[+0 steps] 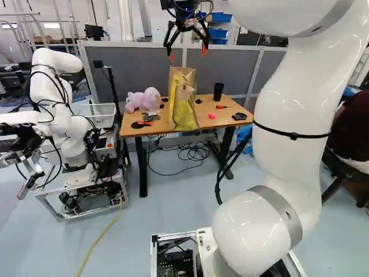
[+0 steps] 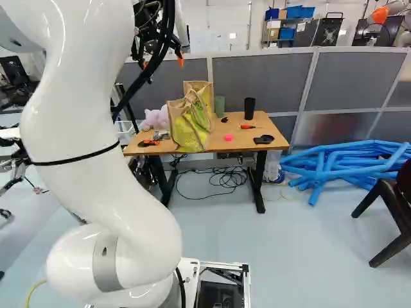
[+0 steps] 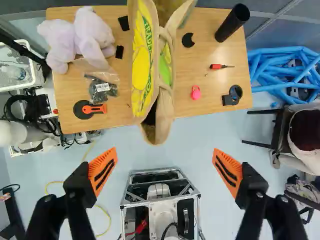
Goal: Pick up the bag on the ground and place it on the table
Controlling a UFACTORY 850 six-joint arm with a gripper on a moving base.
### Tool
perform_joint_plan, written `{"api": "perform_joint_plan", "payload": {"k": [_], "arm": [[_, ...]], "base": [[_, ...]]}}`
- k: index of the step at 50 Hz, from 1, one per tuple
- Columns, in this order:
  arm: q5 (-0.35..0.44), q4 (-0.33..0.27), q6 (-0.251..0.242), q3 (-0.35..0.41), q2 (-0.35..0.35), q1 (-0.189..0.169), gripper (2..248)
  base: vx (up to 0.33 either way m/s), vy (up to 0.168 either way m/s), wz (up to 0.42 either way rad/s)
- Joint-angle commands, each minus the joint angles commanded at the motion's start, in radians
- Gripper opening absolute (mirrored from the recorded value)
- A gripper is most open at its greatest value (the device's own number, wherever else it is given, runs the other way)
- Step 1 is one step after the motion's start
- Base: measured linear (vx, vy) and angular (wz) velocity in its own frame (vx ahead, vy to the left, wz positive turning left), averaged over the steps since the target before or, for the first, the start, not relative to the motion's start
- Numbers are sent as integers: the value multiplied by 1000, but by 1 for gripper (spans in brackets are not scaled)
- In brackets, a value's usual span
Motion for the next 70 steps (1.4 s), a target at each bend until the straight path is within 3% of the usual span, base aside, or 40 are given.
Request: {"api": "perform_joint_plan", "payload": {"k": [48,70], "arm": [[0,0,0,0,0,0,247],[8,1,-1,6,2,-1,247]], "base": [[-172,-4,4],[-6,0,0]]}}
